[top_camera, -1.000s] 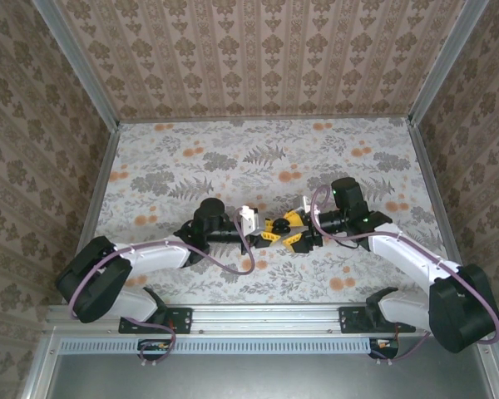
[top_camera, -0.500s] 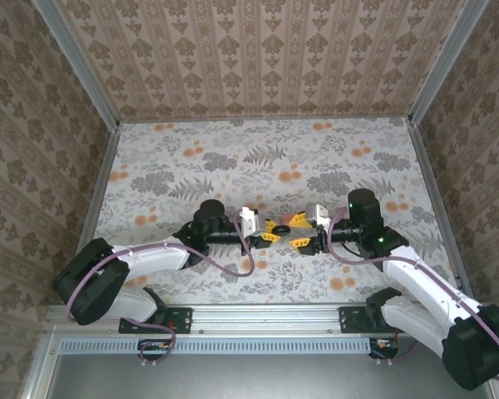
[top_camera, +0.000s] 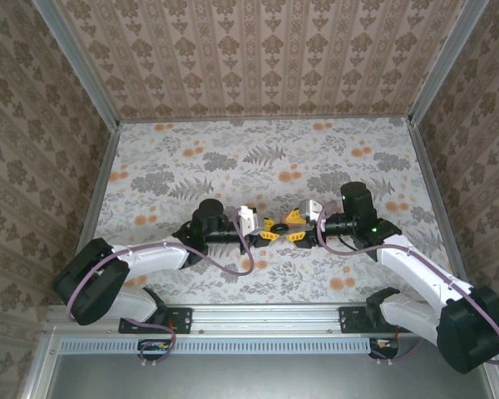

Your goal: Insert wireless bluetooth earbuds into charging case

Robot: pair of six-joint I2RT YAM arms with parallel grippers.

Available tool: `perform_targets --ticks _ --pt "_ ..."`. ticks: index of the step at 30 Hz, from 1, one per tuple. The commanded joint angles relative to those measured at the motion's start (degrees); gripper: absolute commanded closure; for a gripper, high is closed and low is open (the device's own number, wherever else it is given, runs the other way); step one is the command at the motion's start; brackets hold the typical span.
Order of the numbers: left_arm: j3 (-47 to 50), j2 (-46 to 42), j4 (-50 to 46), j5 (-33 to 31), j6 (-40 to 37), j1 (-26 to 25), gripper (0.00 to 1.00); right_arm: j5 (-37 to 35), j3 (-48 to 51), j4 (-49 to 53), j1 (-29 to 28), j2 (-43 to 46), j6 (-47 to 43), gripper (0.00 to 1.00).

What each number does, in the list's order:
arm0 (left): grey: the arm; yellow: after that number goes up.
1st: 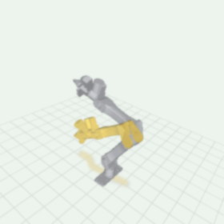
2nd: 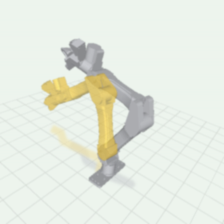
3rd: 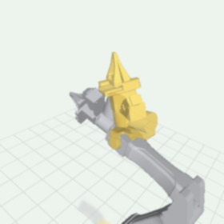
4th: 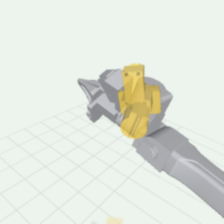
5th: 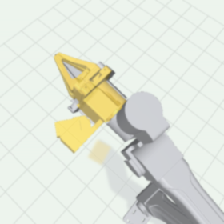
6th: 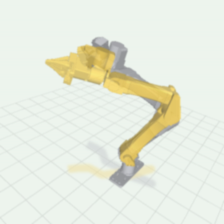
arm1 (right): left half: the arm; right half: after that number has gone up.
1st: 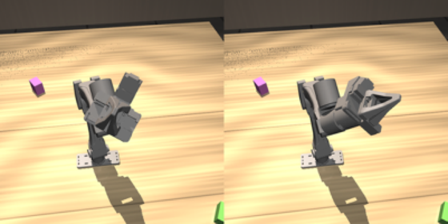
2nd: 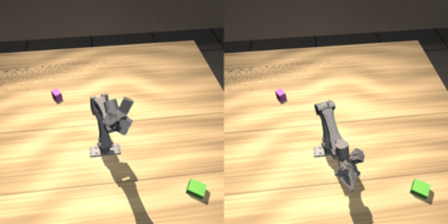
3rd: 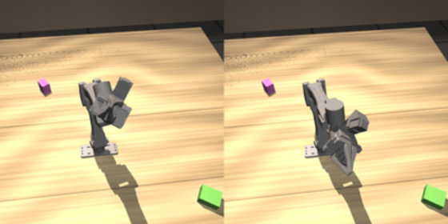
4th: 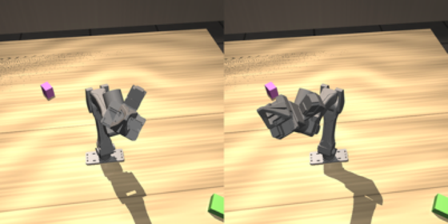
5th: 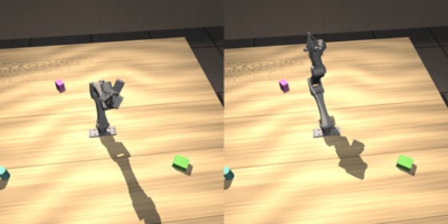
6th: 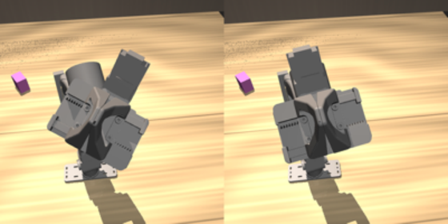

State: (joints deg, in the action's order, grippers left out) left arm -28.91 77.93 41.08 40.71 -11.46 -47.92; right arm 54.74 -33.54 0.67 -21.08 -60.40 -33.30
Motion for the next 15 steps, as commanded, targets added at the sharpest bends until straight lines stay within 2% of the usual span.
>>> perform_targets --ticks 1,4,12,15 --pt "0.17 -1.38 0.06 0.70 -0.31 0.11 0.87 4.25 -2.39 2.12 -0.38 -1.40 -3.42 0.57" --pt "0.01 -1.56 -0.12 0.70 -0.32 0.12 0.87 4.67 -2.76 2.58 -0.55 -2.30 -4.96 0.64" --pt "-0.31 -1.56 -0.21 0.69 -0.16 0.11 0.87 4.80 -3.35 3.28 -0.72 -3.07 -7.09 0.75" --pt "-0.34 -1.55 -0.13 0.22 -0.07 0.11 0.82 4.57 -3.54 3.79 -0.73 -3.05 -7.68 0.82"
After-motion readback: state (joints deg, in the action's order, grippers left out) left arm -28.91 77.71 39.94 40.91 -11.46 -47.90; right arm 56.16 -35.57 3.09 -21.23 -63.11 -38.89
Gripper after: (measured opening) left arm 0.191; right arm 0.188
